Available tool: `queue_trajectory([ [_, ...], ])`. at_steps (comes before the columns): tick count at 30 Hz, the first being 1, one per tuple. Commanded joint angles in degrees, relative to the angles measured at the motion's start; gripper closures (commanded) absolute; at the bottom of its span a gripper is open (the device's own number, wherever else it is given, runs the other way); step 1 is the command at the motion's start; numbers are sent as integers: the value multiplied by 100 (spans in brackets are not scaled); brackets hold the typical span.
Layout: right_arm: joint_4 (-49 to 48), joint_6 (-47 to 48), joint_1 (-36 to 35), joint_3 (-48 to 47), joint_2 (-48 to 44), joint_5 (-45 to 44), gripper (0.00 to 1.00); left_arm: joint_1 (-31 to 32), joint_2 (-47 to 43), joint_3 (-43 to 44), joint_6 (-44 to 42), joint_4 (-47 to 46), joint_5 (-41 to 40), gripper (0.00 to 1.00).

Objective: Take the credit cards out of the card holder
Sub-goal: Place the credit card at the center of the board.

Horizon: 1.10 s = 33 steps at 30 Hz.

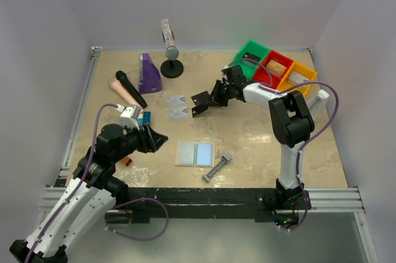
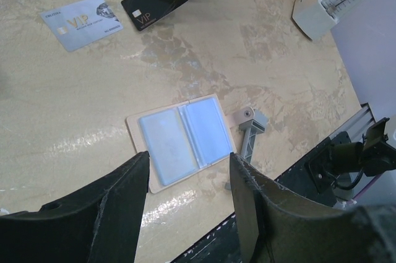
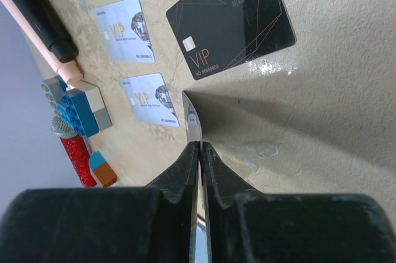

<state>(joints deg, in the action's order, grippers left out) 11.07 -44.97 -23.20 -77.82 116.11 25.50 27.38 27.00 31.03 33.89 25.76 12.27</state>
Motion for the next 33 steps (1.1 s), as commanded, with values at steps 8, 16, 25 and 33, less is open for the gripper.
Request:
queue_trajectory([
  [8, 237, 94, 70, -321, -27, 52, 82, -31, 94, 9, 83, -264, 170, 41],
  [16, 387, 120, 123, -392, -45, -18, 69, -31, 147, 26, 74, -264, 223, 40],
  [25, 624, 243, 289, -111, -404, -141, 60, -31, 121, 26, 92, -247, 232, 40],
  [33, 721, 656, 308, 802, -1739, -519, 54, -31, 103, -61, 258, -273, 136, 37],
])
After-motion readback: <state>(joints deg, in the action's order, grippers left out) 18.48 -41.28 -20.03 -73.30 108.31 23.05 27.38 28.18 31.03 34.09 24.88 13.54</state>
